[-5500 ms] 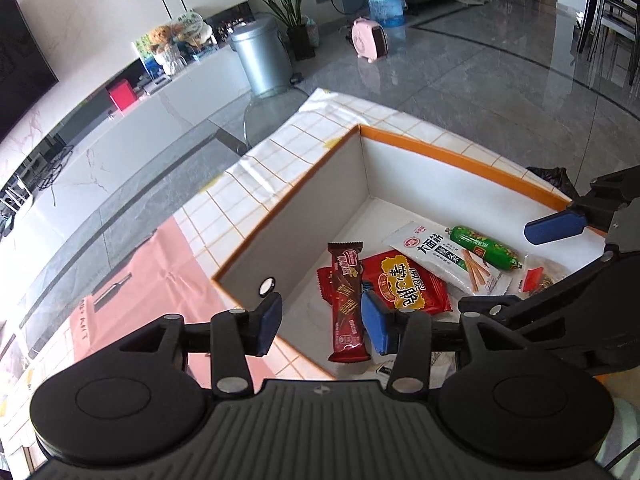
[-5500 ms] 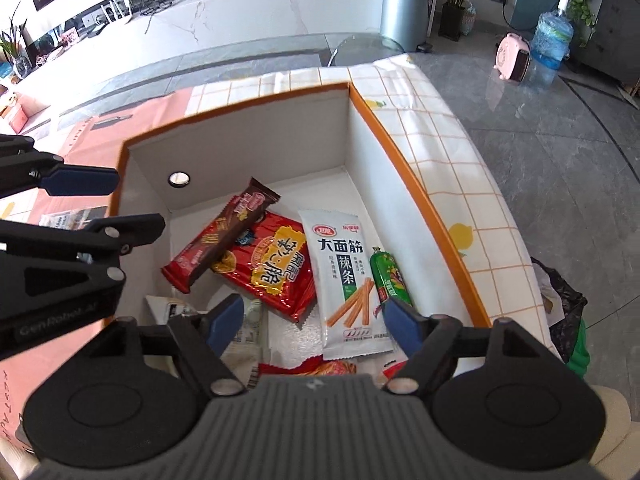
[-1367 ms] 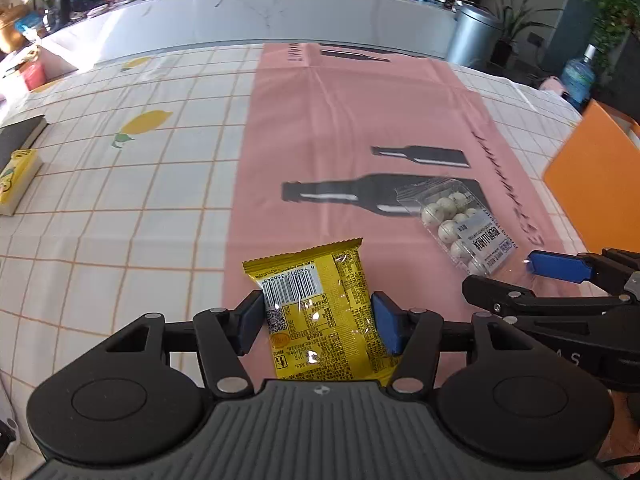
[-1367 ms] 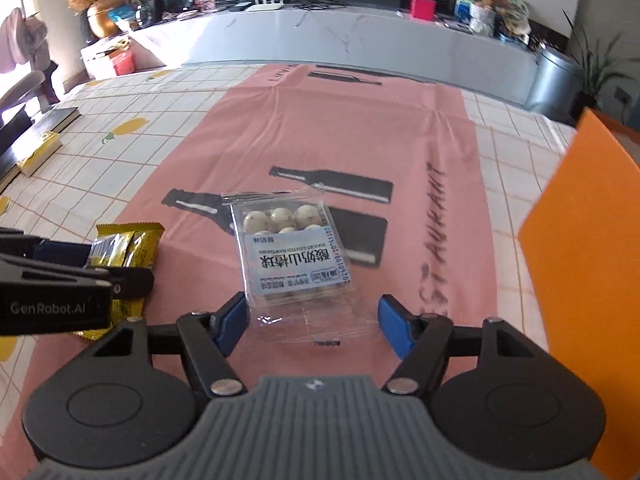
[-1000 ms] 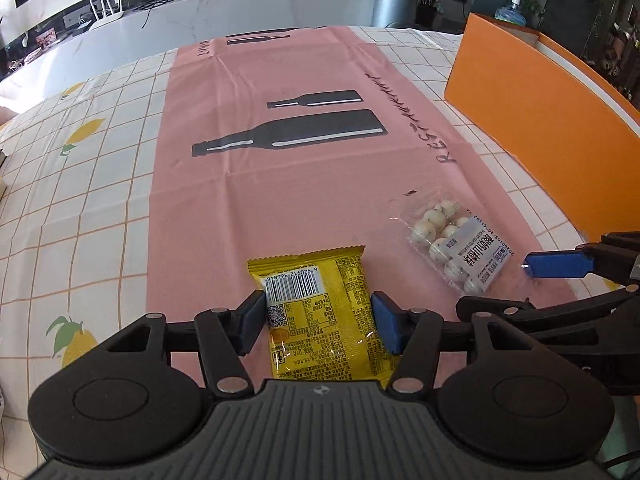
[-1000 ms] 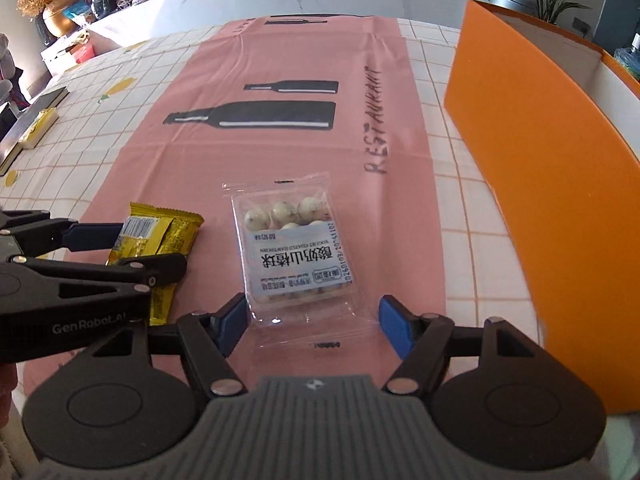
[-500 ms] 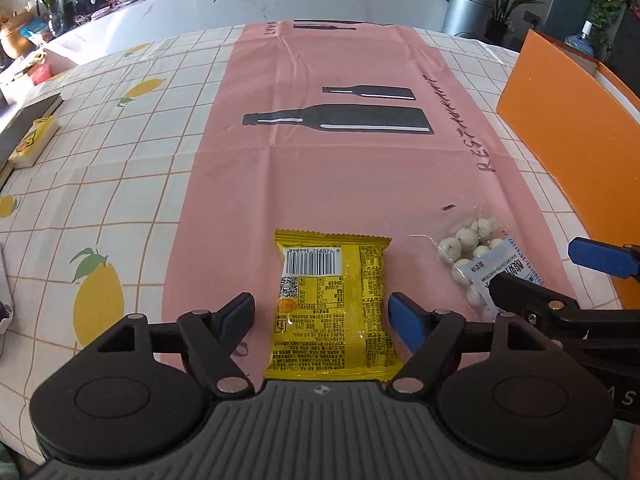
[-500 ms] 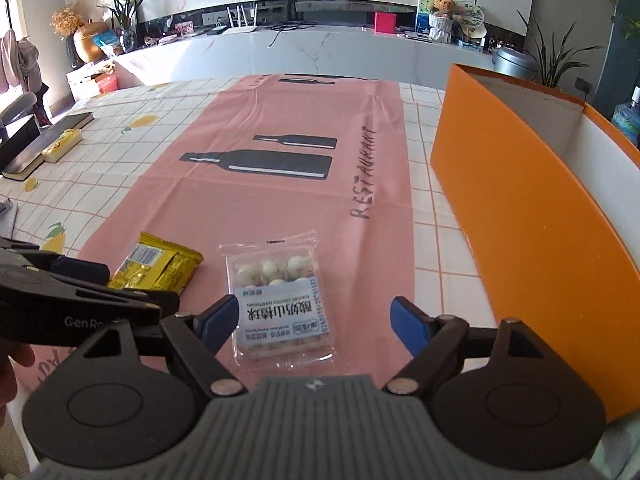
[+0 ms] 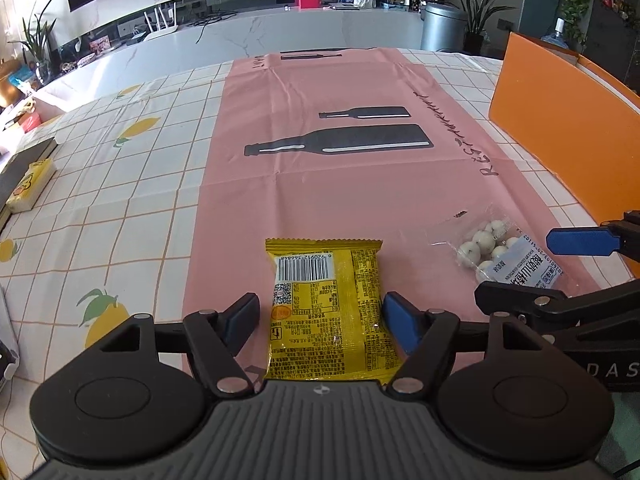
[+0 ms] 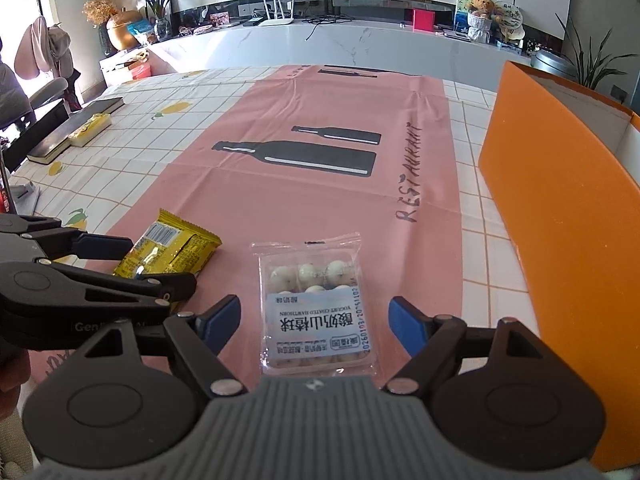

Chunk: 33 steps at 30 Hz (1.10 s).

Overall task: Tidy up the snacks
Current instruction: 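Lower left tool onto the yellow packet while right tool lowers onto the quail-egg pack, then grasp the yellow packet with left tool while right tool grasps the quail-egg pack, then lift and carry the yellow packet and quail-egg pack over the orange box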

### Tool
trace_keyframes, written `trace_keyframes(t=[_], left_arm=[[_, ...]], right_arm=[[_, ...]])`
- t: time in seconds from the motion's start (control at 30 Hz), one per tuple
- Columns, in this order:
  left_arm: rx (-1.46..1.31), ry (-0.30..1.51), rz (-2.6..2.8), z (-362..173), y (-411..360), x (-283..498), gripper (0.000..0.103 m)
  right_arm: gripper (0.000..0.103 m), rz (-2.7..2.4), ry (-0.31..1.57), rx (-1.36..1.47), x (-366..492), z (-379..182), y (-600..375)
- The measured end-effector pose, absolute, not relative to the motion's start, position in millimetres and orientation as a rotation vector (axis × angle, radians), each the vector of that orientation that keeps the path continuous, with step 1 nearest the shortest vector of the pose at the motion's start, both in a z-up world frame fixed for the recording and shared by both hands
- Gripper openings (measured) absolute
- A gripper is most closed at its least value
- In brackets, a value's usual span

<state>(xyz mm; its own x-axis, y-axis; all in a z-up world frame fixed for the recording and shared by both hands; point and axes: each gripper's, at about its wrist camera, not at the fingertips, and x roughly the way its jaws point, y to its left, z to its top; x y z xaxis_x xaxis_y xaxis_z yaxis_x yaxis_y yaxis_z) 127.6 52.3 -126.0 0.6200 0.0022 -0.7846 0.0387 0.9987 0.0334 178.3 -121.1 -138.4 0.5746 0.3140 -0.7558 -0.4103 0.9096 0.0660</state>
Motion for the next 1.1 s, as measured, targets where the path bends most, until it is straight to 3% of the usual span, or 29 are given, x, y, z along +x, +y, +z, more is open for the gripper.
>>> trace_keyframes(t=[0.2,0.4,1.1], left_arm=[[0.047,0.883,-0.042,-128.0,49.1,129.6,0.083],[0.044,0.877,-0.061,-125.9,43.6,127.7,0.06],[0.006,0.828,-0.034,-78.2,22.6,108.5,0.058]], right_arm=[[0.064,0.42,0.909,-0.119,182.5,-144.4,-121.0],[0.059,0.429,0.898,-0.136,178.3,-144.5,-119.1],[0.057,0.368,0.791,-0.097,147.5,-106.7,-141.5]])
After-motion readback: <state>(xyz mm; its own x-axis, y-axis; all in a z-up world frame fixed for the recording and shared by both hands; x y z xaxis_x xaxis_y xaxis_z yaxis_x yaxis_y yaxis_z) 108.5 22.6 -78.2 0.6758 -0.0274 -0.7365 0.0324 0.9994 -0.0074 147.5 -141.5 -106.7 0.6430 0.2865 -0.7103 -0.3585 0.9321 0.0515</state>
